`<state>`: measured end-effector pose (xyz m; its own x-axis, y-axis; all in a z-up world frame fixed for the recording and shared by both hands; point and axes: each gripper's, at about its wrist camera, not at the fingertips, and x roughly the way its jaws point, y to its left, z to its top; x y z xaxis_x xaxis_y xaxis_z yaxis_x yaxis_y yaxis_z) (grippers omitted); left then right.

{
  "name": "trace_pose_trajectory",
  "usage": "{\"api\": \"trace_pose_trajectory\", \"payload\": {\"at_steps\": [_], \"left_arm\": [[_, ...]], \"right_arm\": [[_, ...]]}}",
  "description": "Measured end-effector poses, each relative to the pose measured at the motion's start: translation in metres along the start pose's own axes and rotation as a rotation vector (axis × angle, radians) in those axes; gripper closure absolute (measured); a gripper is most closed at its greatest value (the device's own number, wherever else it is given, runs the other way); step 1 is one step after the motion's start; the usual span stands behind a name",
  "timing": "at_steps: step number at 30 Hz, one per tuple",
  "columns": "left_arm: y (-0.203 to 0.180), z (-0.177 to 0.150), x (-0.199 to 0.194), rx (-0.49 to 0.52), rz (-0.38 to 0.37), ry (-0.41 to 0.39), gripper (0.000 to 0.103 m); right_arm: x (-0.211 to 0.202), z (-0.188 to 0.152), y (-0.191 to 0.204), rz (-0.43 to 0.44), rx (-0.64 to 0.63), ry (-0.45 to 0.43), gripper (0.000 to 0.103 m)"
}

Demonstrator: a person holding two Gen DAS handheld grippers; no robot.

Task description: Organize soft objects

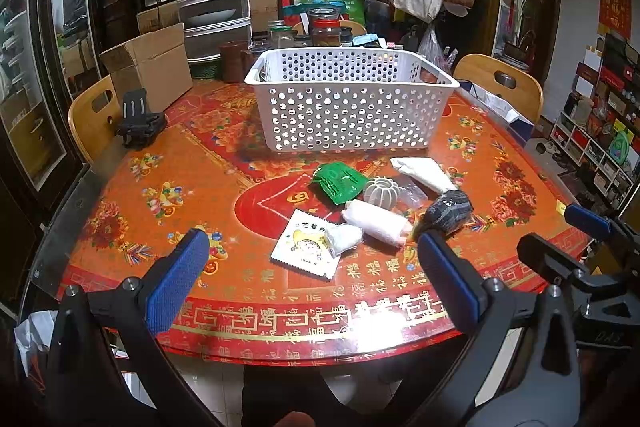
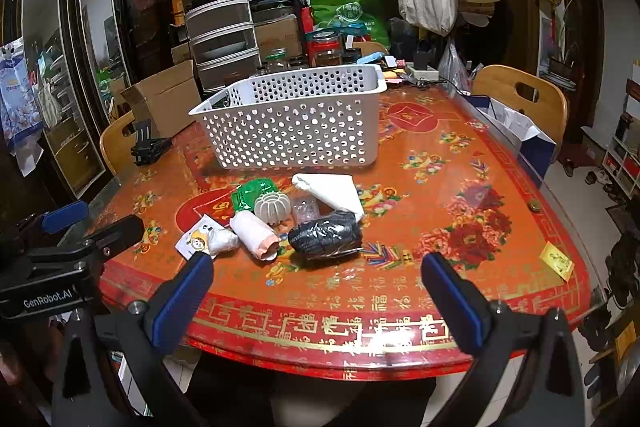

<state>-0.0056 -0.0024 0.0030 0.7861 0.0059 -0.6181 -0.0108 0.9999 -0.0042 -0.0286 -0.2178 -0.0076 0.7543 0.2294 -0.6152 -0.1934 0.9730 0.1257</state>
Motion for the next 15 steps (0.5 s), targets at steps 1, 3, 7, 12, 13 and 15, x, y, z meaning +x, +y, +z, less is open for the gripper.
{"api": "trace_pose_trajectory", "payload": {"at_steps": [1, 3, 7, 12, 13, 15], "left_arm": [[-0.0001, 0.0000, 0.0001, 0.000, 0.000, 0.000, 0.000], [0.0002, -0.0001, -0.0001, -0.002, 0.000, -0.001, 0.000], [0.0011, 0.0001, -0.0004, -0.003, -0.001, 0.000, 0.000], [0.0018, 0.0002, -0.0004, -0.005, -0.002, -0.001, 0.000], [0.0019, 0.0002, -0.0005, -0.005, -0.002, -0.001, 0.000], [0.0017, 0.0002, -0.0004, -0.005, -0.002, -0.001, 0.000]], "right_arm": [[-0.0001, -0.0007, -0.0003, 0.000, 0.000, -0.001, 0.000], [-0.0002, -0.0001, 0.0011, 0.000, 0.002, 0.001, 0.000], [-0.0001, -0.0002, 0.0009, 0.000, 0.001, -0.001, 0.000], [-0.0003, 0.0006, 0.0012, 0.000, 0.001, -0.001, 0.000], [-0.0002, 0.0000, 0.0008, 0.000, 0.001, -0.001, 0.000], [-0.0001, -0.0003, 0.0007, 0.000, 0.001, -0.001, 0.000]]}}
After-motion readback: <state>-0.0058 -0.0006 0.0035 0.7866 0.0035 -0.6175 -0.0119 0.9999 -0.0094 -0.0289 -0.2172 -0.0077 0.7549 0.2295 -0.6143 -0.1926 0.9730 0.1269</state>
